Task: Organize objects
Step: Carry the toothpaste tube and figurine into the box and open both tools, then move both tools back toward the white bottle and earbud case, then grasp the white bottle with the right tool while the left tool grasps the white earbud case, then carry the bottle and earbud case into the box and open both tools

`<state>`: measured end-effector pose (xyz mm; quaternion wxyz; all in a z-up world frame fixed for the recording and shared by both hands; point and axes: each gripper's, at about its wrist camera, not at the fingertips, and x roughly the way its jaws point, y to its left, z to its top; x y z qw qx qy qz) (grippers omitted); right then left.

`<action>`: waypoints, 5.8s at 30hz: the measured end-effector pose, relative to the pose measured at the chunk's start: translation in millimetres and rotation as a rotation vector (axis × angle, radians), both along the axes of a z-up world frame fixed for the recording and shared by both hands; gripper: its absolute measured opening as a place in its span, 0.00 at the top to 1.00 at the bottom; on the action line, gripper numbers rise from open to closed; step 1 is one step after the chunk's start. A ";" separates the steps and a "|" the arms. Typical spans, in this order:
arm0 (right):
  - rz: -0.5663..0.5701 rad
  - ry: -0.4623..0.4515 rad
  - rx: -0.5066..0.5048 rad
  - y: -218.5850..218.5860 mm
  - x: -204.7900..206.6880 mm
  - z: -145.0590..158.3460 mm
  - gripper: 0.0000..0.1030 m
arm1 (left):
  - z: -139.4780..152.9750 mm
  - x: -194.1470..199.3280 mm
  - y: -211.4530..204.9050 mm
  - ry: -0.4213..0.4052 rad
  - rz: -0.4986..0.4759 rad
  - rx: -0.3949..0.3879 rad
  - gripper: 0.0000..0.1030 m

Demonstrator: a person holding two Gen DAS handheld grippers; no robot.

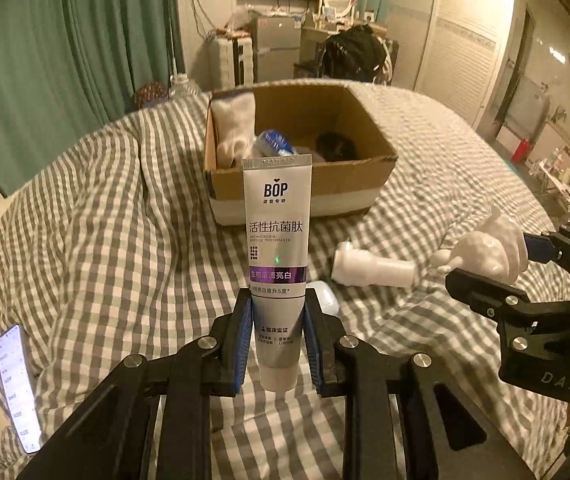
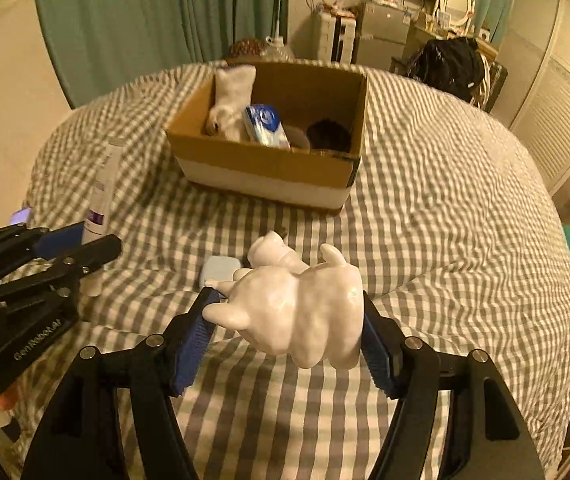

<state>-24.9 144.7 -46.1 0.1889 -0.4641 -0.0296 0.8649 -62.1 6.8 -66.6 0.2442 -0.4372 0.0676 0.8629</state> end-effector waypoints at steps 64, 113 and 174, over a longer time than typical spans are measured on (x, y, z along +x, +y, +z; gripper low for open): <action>0.200 0.211 -0.181 90.9 -238.7 30.0 0.19 | -20.6 -217.4 84.5 -0.118 -0.009 0.118 0.17; 0.685 0.080 0.344 59.5 -43.8 -38.3 0.05 | -62.8 -59.7 45.3 -0.009 0.087 -0.118 0.02; 0.541 0.059 0.030 82.7 -37.9 -29.4 0.69 | -29.1 7.3 29.5 -0.027 -0.061 -0.057 0.44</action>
